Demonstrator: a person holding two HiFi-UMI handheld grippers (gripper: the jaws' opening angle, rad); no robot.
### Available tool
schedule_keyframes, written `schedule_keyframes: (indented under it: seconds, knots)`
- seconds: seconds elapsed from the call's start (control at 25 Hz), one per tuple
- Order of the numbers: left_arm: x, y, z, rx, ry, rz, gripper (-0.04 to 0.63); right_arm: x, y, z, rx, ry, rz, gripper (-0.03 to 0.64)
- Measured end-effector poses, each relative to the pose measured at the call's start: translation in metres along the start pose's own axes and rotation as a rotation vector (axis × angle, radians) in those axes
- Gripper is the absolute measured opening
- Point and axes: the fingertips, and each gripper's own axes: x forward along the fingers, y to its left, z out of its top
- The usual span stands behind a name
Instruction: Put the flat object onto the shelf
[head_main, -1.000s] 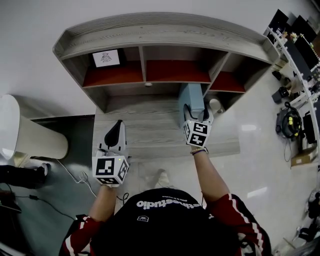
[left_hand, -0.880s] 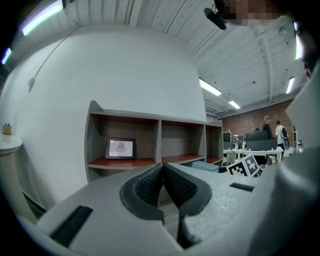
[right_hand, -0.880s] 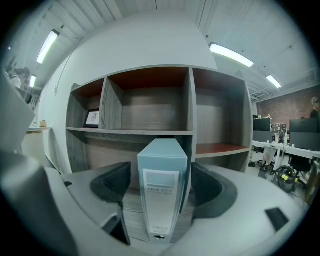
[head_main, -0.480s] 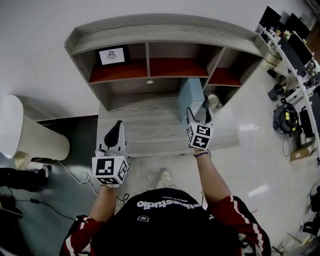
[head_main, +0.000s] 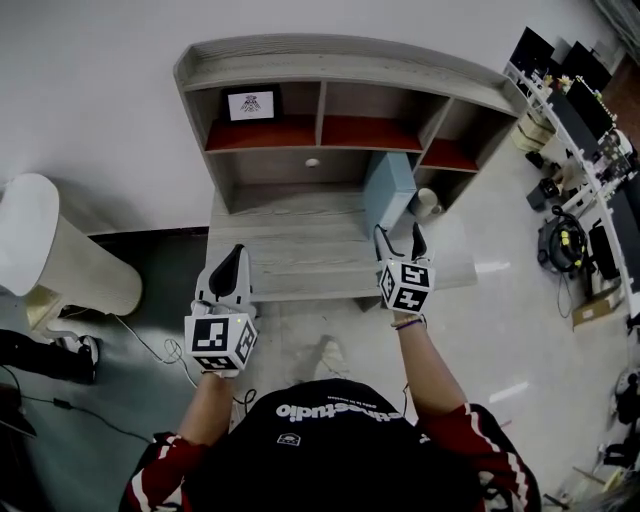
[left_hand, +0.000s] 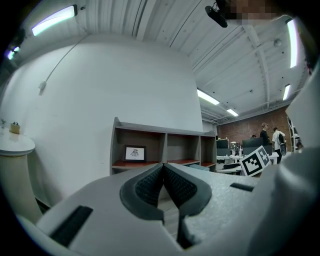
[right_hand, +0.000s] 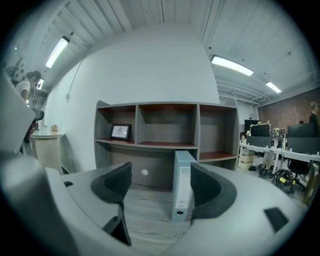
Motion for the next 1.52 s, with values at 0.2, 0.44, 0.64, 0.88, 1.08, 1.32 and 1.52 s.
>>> schedule_keyframes:
  seconds: [0.2,0.44,0.64,0.88,1.08,1.32,1.52]
  knots:
    - [-0.030,0.005,0.006,-0.010,-0.021,-0.014,0.006,-0.047,0.033,0.010,0.013,-0.007,0.049,0.360]
    - [-0.045,0.000,0.012,-0.020,-0.038,-0.031,0.006,-0.091,0.055,0.027,0.000,-0.030,0.091,0.354]
    - [-0.050,-0.017,0.023,-0.012,-0.058,-0.028,0.006,-0.120,0.050,0.045,0.012,-0.073,0.127,0.341]
    - [-0.048,-0.041,0.036,0.007,-0.067,-0.011,0.006,-0.146,0.024,0.065,0.037,-0.118,0.155,0.307]
    - [-0.045,-0.065,0.043,0.009,-0.071,-0.007,0.006,-0.162,-0.001,0.081,0.044,-0.159,0.170,0.251]
    - [-0.044,-0.084,0.047,0.023,-0.073,0.014,0.006,-0.175,-0.015,0.091,0.035,-0.196,0.200,0.198]
    - [-0.046,-0.092,0.050,0.032,-0.080,0.032,0.006,-0.177,-0.019,0.089,0.046,-0.198,0.223,0.169]
